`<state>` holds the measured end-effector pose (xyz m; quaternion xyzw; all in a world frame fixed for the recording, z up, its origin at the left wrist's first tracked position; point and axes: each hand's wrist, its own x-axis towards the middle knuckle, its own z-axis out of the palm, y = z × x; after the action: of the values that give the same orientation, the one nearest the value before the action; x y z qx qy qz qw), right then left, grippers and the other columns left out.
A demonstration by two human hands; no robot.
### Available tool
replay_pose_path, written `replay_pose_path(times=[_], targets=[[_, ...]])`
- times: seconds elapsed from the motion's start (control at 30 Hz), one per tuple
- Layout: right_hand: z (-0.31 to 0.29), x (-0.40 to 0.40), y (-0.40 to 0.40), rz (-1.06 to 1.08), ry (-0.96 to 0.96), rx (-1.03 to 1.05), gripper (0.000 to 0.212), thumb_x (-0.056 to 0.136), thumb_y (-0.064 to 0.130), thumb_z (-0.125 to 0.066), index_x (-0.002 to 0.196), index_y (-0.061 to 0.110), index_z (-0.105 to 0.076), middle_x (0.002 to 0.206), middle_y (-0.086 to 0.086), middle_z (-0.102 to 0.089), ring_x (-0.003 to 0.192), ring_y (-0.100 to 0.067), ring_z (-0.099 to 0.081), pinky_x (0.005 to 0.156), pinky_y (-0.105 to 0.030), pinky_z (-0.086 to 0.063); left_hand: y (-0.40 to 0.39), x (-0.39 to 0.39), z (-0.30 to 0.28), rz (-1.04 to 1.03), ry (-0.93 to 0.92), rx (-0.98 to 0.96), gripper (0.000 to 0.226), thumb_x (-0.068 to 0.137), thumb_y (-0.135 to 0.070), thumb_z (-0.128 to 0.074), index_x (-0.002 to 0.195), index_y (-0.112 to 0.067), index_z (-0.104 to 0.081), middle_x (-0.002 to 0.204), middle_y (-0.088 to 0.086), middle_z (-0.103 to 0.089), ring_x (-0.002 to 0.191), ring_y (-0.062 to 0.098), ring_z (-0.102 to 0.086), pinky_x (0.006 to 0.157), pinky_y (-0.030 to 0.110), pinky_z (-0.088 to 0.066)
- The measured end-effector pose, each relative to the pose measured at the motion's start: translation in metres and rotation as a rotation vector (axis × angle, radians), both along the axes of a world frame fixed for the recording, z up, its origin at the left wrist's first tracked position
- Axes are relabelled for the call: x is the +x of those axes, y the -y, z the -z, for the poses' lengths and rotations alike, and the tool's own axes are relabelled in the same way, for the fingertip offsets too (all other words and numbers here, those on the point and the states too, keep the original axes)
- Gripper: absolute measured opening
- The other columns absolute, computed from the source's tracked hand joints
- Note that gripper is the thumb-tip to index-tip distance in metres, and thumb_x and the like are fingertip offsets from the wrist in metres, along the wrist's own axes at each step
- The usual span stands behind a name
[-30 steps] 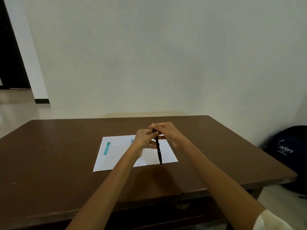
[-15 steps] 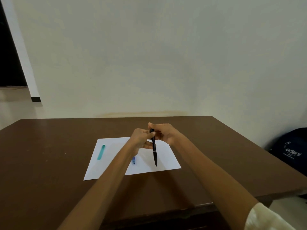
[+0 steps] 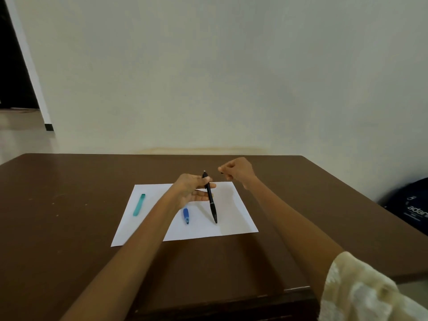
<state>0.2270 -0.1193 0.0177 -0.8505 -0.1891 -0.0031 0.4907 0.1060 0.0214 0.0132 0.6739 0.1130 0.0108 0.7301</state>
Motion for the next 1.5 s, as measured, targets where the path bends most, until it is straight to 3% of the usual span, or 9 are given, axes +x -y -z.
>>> replay_pose_path(times=[0.17, 0.47, 0.63, 0.73, 0.93, 1.07, 1.3, 1.4, 1.5], targets=[[0.014, 0.014, -0.011, -0.002, 0.252, -0.317, 0.011, 0.081, 0.008, -0.066, 0.085, 0.007, -0.076, 0.091, -0.005, -0.075, 0.088, -0.014, -0.067, 0.074, -0.019, -0.043, -0.01, 0.002, 0.001, -0.008, 0.015, 0.052, 0.015, 0.089, -0.016, -0.06, 0.099, -0.006, -0.065, 0.088, 0.006, -0.072, 0.075, 0.024, -0.07, 0.054, 0.026, -0.056], [0.024, 0.027, -0.012, -0.038, 0.218, -0.416, 0.014, 0.081, 0.016, -0.071, 0.09, 0.006, -0.076, 0.097, -0.007, -0.074, 0.096, -0.018, -0.067, 0.078, -0.024, -0.048, -0.014, 0.01, 0.008, -0.016, -0.01, 0.051, 0.017, 0.089, -0.019, -0.06, 0.099, -0.007, -0.066, 0.087, 0.005, -0.073, 0.073, 0.024, -0.071, 0.054, 0.029, -0.057], [0.005, 0.009, -0.01, 0.061, 0.224, -0.147, 0.02, 0.087, 0.021, -0.064, 0.096, 0.006, -0.073, 0.09, -0.008, -0.072, 0.084, -0.013, -0.064, 0.088, -0.028, -0.05, -0.012, 0.008, 0.009, -0.021, -0.008, 0.042, 0.015, 0.089, -0.019, -0.06, 0.095, -0.007, -0.067, 0.083, 0.005, -0.074, 0.068, 0.023, -0.072, 0.052, 0.028, -0.056], [-0.012, -0.015, -0.01, -0.205, -0.003, 0.025, 0.023, 0.089, 0.022, -0.064, 0.094, 0.002, -0.073, 0.076, -0.007, -0.069, 0.068, -0.011, -0.064, 0.07, -0.02, -0.055, -0.008, 0.006, 0.005, -0.002, 0.001, 0.03, 0.015, 0.09, -0.02, -0.059, 0.095, -0.007, -0.066, 0.084, 0.006, -0.073, 0.068, 0.023, -0.072, 0.052, 0.028, -0.056], [-0.019, -0.036, -0.001, -0.447, -0.31, 0.054, 0.03, 0.091, 0.02, -0.061, 0.105, -0.004, -0.067, 0.088, -0.013, -0.071, 0.068, -0.014, -0.067, 0.068, -0.018, -0.056, 0.005, 0.002, 0.002, 0.044, -0.01, 0.044, 0.017, 0.09, -0.017, -0.059, 0.1, -0.005, -0.064, 0.093, 0.012, -0.071, 0.077, 0.027, -0.07, 0.058, 0.032, -0.058], [-0.014, -0.034, 0.007, -0.405, -0.409, 0.123, 0.027, 0.091, 0.019, -0.06, 0.107, -0.002, -0.066, 0.093, -0.011, -0.069, 0.08, -0.018, -0.067, 0.075, -0.024, -0.057, 0.009, 0.002, 0.002, 0.073, -0.022, 0.088, 0.015, 0.091, -0.018, -0.057, 0.095, -0.007, -0.066, 0.089, 0.009, -0.071, 0.076, 0.026, -0.07, 0.056, 0.03, -0.057], [-0.009, -0.038, -0.012, -0.209, -0.418, 0.257, 0.014, 0.085, 0.014, -0.067, 0.083, 0.0, -0.07, 0.067, -0.006, -0.07, 0.057, -0.015, -0.067, 0.053, -0.021, -0.056, 0.007, 0.004, 0.002, 0.036, -0.027, 0.025, 0.014, 0.092, -0.016, -0.055, 0.094, -0.005, -0.064, 0.09, 0.01, -0.069, 0.076, 0.025, -0.068, 0.052, 0.028, -0.057], [-0.012, -0.029, -0.03, -0.091, -0.398, 0.316, 0.015, 0.088, 0.01, -0.063, 0.091, -0.005, -0.067, 0.07, -0.008, -0.063, 0.057, -0.018, -0.061, 0.053, -0.024, -0.056, 0.004, 0.001, 0.005, 0.033, -0.06, 0.003, 0.014, 0.092, -0.014, -0.054, 0.095, -0.004, -0.064, 0.088, 0.009, -0.07, 0.076, 0.026, -0.068, 0.053, 0.029, -0.057], [-0.013, -0.015, -0.039, -0.037, -0.256, 0.104, 0.02, 0.086, 0.008, -0.065, 0.094, -0.01, -0.067, 0.075, -0.015, -0.063, 0.058, -0.02, -0.058, 0.067, -0.03, -0.056, 0.004, -0.001, 0.004, -0.024, -0.044, -0.047, 0.018, 0.092, -0.013, -0.054, 0.103, -0.001, -0.062, 0.089, 0.01, -0.069, 0.076, 0.026, -0.068, 0.052, 0.029, -0.057]])
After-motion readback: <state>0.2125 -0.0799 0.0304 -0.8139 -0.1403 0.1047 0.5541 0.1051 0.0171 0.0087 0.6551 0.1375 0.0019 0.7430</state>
